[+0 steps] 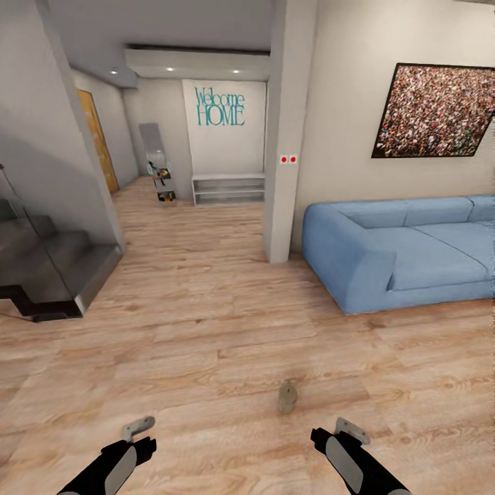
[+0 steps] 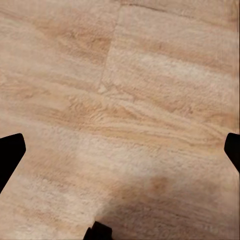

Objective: Place each of the two pumpkins and all three candles from the living room inside a cabinet in the living room (use any cabinet), then make sure every cabinet is closed, and position the cauldron so it is next to a table in the living room.

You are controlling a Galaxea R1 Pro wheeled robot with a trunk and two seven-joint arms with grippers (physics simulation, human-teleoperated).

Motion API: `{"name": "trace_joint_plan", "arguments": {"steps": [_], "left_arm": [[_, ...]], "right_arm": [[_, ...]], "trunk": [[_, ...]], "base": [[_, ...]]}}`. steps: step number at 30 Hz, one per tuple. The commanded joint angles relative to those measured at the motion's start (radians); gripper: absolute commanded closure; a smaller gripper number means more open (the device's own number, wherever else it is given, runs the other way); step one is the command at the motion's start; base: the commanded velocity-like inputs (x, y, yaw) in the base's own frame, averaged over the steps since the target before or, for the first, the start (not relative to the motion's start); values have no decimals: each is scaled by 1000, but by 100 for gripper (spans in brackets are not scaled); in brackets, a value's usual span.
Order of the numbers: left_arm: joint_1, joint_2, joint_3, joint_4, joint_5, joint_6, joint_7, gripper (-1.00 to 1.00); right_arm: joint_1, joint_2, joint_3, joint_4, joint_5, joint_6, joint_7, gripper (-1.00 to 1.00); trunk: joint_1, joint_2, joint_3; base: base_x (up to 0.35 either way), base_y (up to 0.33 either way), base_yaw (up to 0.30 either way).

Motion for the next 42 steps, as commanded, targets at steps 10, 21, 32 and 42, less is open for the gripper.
{"name": "trace_joint_plan", "arguments": {"steps": [10, 21, 32, 42], "left_arm": [[-2, -3, -12, -12, 10, 14, 7, -100], [-30, -7, -31, -408, 3, 463, 21, -100], [-30, 133, -30, -448, 5, 521, 20, -100], [-29, 134, -32, -454, 5, 521, 19, -100]], "right_arm": [[-1, 4, 10, -3, 8, 5, -5, -100], [-2, 7, 68, -16, 50, 50, -27, -100], [-97, 34, 82, -36, 52, 299, -171, -100], [-121, 40, 83, -40, 59, 300, -167, -100]], "trunk": [[1, -1, -1], [1, -1, -1], [1, -1, -1], [1, -1, -1]], "base": [[330, 0, -137], [323, 0, -11], [278, 1, 0], [248, 122, 0]]}}
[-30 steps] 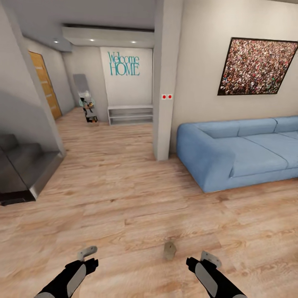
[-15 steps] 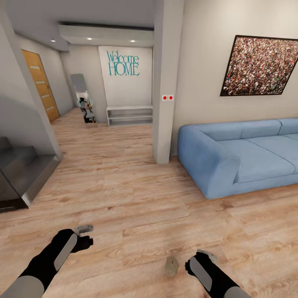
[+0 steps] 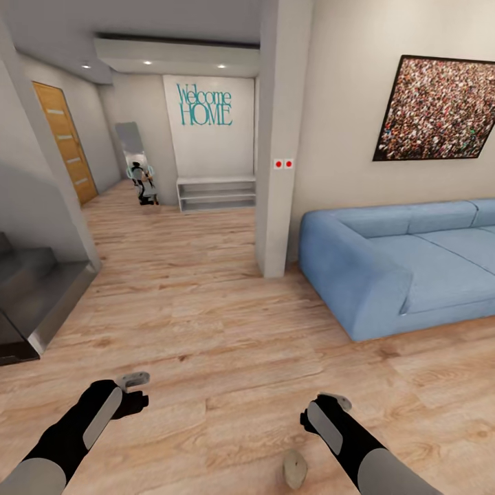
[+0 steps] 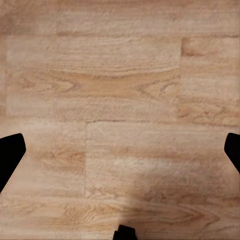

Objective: Place each of the two pumpkins and all three candles from the living room inside a cabinet in the living room (use any cabinet), then make sure every cabinet is closed, and position the cauldron so it is next to a table in the living room.

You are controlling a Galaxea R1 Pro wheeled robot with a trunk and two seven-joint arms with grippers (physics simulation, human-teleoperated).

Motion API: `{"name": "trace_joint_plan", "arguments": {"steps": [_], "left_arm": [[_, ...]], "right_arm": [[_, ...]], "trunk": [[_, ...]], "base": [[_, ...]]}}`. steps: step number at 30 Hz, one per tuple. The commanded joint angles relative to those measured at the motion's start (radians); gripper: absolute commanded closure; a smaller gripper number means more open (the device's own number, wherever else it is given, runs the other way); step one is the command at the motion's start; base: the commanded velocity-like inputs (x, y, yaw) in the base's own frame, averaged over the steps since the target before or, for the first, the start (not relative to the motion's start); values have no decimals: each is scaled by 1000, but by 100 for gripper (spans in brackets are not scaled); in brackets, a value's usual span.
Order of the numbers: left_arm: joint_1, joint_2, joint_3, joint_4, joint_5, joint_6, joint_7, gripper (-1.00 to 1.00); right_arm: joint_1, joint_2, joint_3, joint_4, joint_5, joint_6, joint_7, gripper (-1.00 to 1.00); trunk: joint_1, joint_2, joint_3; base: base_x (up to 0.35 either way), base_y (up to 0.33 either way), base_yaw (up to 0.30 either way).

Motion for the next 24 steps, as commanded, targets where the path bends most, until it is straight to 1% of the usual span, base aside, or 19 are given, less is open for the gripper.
{"name": "trace_joint_plan", "arguments": {"steps": [1, 7, 11, 13, 14, 15, 17, 18, 19, 22, 24], "left_arm": [[-1, 1, -3, -2, 10, 2, 9, -100], [-1, 7, 8, -8, 19, 3, 8, -100], [-1, 14, 36, -29, 23, 5, 7, -100], [-1, 22, 84, -55, 26, 23, 7, -100], [-1, 24, 117, -78, 26, 51, 7, -100], [-1, 24, 134, -93, 27, 72, 7, -100], [4, 25, 199, -169, 26, 155, 7, -100], [5, 24, 220, -207, 26, 177, 7, -100], [6, 24, 227, -224, 26, 184, 7, -100], [9, 24, 249, -291, 28, 207, 7, -100], [10, 24, 254, -304, 30, 211, 7, -100]], "right_arm": [[-1, -1, 6, -1, -7, 1, -8, -100], [-2, 3, 10, -2, -2, -8, 2, -100], [-2, 16, 12, -2, 2, -28, 37, -100], [-2, 19, 12, -1, 3, -38, 50, -100], [-2, 20, 12, -1, 3, -41, 53, -100], [-2, 21, 12, -1, 3, -42, 54, -100], [-2, 22, 12, -2, 3, -44, 57, -100], [-2, 22, 12, -2, 3, -44, 57, -100], [-2, 22, 11, -2, 3, -45, 58, -100], [-13, 23, 11, -2, 3, -45, 60, -100], [-24, 26, 11, -2, 3, -46, 60, -100]], "trunk": [[0, -1, -1], [0, -1, -1], [0, -1, -1], [0, -1, -1], [0, -1, -1], [0, -1, -1], [0, -1, -1], [0, -1, -1], [0, -1, -1], [12, -22, -10], [16, -29, -14]], "base": [[82, 56, 0], [68, 56, 0], [105, 78, 0], [31, 23, 0], [16, 12, 0], [13, 9, 0], [7, 5, 0], [3, 2, 0], [3, 2, 0], [1, 1, 0], [0, 0, 0]]}}
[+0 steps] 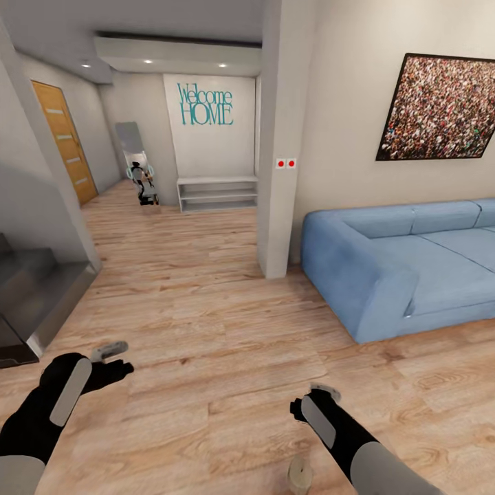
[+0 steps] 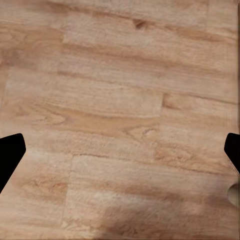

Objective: Place each of the two pumpkins and all three candles from the living room inside a cabinet in the living room (use any cabinet), then make sure every cabinet is closed, and position the cauldron so it is next to a table in the living room.

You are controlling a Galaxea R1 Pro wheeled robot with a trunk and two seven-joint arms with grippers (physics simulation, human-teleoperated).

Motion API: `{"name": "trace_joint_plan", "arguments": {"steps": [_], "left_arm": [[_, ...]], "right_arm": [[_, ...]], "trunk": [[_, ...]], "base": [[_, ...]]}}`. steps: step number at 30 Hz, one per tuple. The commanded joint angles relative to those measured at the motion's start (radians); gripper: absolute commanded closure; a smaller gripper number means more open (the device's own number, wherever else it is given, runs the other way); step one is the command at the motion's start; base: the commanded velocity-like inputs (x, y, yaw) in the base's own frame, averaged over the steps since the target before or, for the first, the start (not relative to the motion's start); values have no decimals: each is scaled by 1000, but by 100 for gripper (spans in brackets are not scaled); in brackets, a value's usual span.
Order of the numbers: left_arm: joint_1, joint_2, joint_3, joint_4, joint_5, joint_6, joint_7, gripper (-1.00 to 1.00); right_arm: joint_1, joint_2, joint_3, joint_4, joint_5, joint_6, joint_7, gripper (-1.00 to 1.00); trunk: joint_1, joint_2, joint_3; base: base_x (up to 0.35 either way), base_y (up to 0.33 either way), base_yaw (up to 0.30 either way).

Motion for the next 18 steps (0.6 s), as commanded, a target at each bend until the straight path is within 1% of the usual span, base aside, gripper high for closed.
{"name": "trace_joint_plan", "arguments": {"steps": [1, 7, 9, 11, 18], "left_arm": [[0, 1, 2, -6, 11, 5, 9, -100], [0, 1, 7, -15, 12, 8, 9, -100], [0, -2, 5, -15, 13, 8, 8, -100], [0, -11, 1, -16, 12, 8, 9, -100], [0, -15, -3, -14, 15, 8, 8, -100]], "right_arm": [[-6, 1, 6, -1, -8, 3, -8, -100], [-17, 4, 6, -2, -8, 9, -8, -100], [-17, 4, 6, -2, -8, 10, -8, -100], [-17, 5, 6, -2, -8, 10, -8, -100], [-17, 5, 6, -3, -8, 11, -9, -100]], "trunk": [[0, -1, -1], [0, -1, -1], [8, -15, -7], [15, -29, -14], [42, -78, -36]], "base": [[0, 0, 0], [0, 0, 0], [0, 0, 0], [0, 0, 0], [0, 0, 0]]}}
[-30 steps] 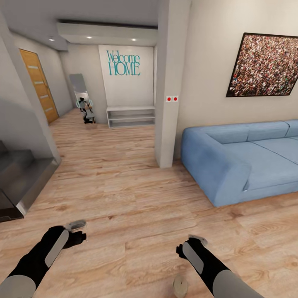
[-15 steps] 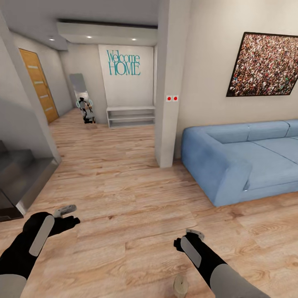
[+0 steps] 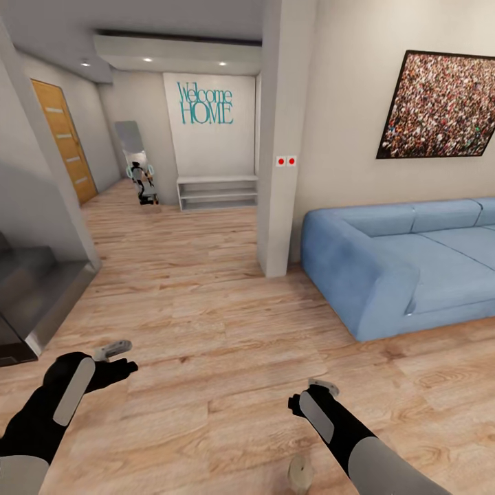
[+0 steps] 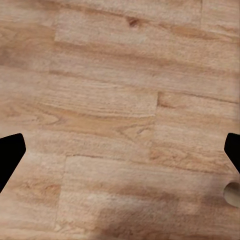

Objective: Place each of the two pumpkins and all three candles from the living room inside a cabinet in the living room (use any cabinet), then make sure every cabinet is closed, and position the cauldron so it is next to a table in the living room.

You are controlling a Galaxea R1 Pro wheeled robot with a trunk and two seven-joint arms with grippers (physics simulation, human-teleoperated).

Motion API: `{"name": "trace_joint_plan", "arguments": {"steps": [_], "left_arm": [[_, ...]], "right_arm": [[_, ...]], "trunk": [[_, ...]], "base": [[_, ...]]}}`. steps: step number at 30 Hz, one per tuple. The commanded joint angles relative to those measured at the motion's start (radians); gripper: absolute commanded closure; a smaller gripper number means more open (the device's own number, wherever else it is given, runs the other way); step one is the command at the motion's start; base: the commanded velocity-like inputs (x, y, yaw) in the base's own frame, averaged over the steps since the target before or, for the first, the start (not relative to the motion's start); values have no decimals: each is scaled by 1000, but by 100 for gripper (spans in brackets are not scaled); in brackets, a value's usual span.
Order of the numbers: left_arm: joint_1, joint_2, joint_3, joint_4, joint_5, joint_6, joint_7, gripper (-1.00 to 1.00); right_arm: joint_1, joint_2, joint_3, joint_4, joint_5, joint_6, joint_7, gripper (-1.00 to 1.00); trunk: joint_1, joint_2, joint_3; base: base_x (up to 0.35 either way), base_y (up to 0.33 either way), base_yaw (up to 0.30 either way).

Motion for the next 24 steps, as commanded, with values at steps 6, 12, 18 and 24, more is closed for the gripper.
{"name": "trace_joint_plan", "arguments": {"steps": [6, 12, 18, 24], "left_arm": [[-1, -8, -2, 8, 11, 0, 7, -100], [-1, -54, -16, 13, 3, -3, 10, -100], [-1, -82, -45, 14, -2, -6, 14, -100], [-1, -82, -60, 14, 2, -5, 13, -100]], "right_arm": [[-1, -2, 7, 0, -8, 0, -9, -100], [-1, -2, 7, 0, -8, -5, -7, -100], [-1, -2, 7, 0, -8, -6, -7, -100], [-1, -2, 7, 0, -8, -4, -7, -100]], "trunk": [[23, -43, -20], [46, -85, -39], [69, -127, -58], [92, -169, -76]], "base": [[0, 0, 0], [0, 0, 0], [0, 0, 0], [0, 0, 0]]}}
